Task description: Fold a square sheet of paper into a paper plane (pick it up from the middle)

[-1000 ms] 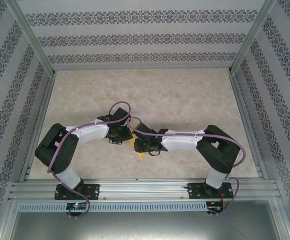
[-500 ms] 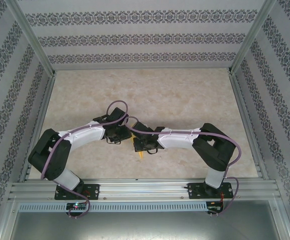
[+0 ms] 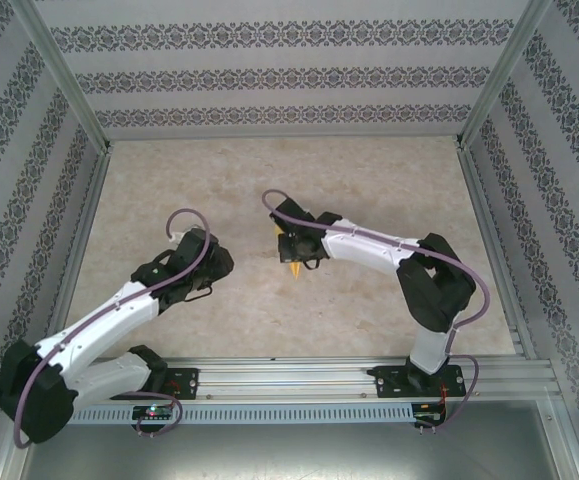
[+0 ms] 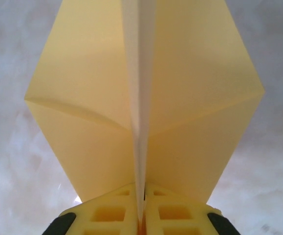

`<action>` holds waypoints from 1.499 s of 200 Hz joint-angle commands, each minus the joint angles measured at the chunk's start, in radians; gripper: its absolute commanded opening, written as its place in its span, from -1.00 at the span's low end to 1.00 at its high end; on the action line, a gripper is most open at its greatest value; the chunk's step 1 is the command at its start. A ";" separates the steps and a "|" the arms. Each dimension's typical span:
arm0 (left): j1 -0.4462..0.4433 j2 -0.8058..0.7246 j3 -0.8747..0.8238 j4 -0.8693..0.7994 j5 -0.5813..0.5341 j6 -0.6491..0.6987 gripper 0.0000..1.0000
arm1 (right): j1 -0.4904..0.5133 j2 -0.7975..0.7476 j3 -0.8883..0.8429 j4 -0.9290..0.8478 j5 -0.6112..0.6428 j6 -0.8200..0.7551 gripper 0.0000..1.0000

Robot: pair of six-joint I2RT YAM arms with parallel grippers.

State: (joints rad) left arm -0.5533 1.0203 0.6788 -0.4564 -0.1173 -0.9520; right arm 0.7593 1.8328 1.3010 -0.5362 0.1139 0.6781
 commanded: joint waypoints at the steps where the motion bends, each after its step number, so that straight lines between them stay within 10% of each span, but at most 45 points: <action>1: 0.014 -0.070 -0.031 -0.052 -0.090 -0.007 0.00 | -0.030 0.079 0.076 -0.114 0.024 -0.063 -0.76; 157: 0.024 -0.164 -0.054 -0.081 -0.105 0.003 0.12 | -0.061 0.308 0.096 -0.104 -0.060 0.023 -0.55; 300: 0.026 -0.227 -0.016 -0.105 -0.125 0.103 0.22 | -0.059 0.084 0.159 -0.117 -0.032 0.090 -0.21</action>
State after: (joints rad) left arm -0.5411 0.8143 0.6136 -0.5175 -0.1963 -0.9138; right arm 0.6975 2.0377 1.4315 -0.6209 0.0734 0.7467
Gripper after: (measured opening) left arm 0.606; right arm 0.353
